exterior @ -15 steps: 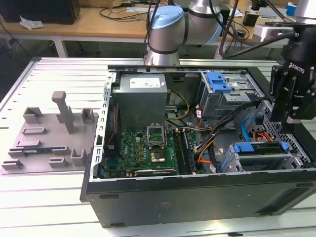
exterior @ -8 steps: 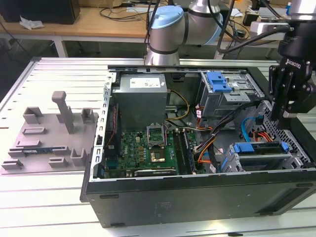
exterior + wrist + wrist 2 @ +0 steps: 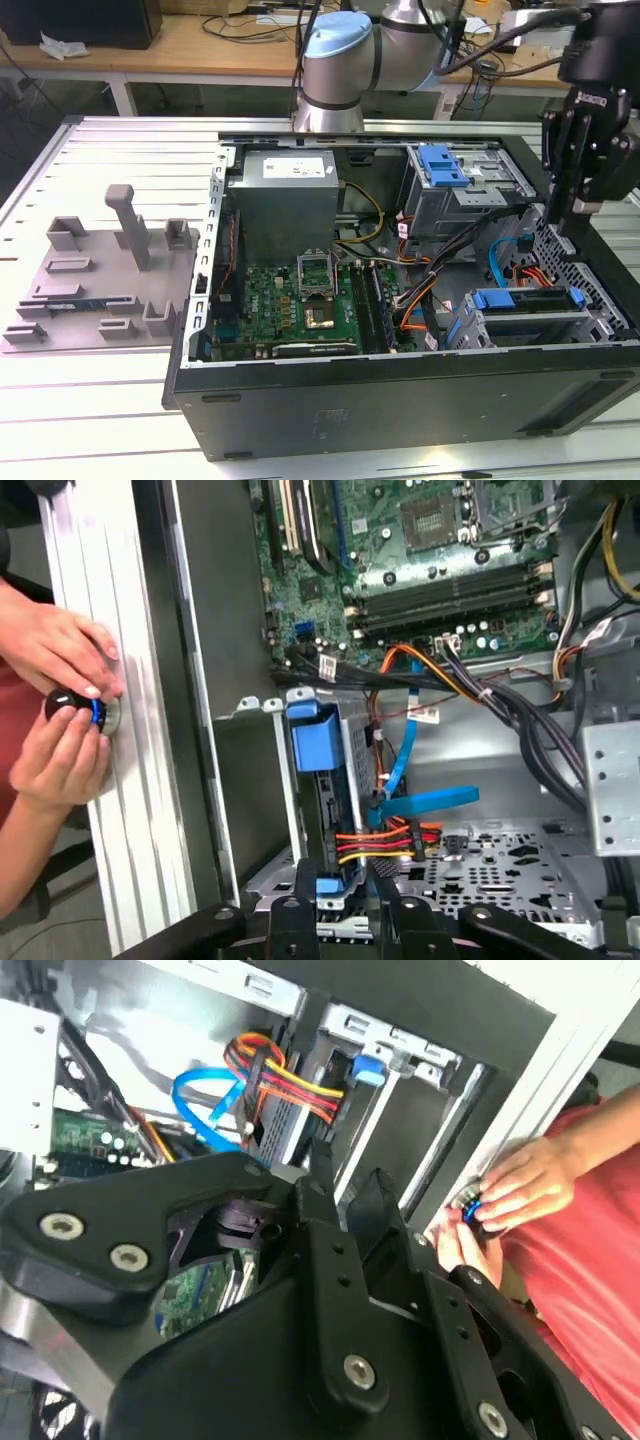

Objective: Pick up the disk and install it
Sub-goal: 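Insert the second disk wire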

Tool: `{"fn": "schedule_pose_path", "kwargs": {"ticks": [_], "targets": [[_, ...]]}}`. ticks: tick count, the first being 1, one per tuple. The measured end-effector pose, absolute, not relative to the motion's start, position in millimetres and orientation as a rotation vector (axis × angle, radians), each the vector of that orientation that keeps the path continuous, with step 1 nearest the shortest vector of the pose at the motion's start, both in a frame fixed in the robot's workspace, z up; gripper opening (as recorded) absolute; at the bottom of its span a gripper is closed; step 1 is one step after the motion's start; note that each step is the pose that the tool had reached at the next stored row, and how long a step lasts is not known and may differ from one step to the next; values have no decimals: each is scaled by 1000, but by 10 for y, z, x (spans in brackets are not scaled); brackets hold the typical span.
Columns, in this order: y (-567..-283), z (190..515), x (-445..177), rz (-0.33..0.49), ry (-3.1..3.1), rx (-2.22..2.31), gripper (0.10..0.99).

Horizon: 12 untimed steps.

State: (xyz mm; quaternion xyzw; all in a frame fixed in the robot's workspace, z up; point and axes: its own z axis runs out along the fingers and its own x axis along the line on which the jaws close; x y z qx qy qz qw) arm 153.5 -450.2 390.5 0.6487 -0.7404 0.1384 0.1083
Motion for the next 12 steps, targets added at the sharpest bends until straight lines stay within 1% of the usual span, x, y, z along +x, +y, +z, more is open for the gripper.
{"fn": "schedule_pose_path", "kwargs": {"ticks": [5,12], "targets": [[-4370,3871,1390,458,-2147,1882,333],[-4292,3848,1389,463,-2144,1879,333]]}}
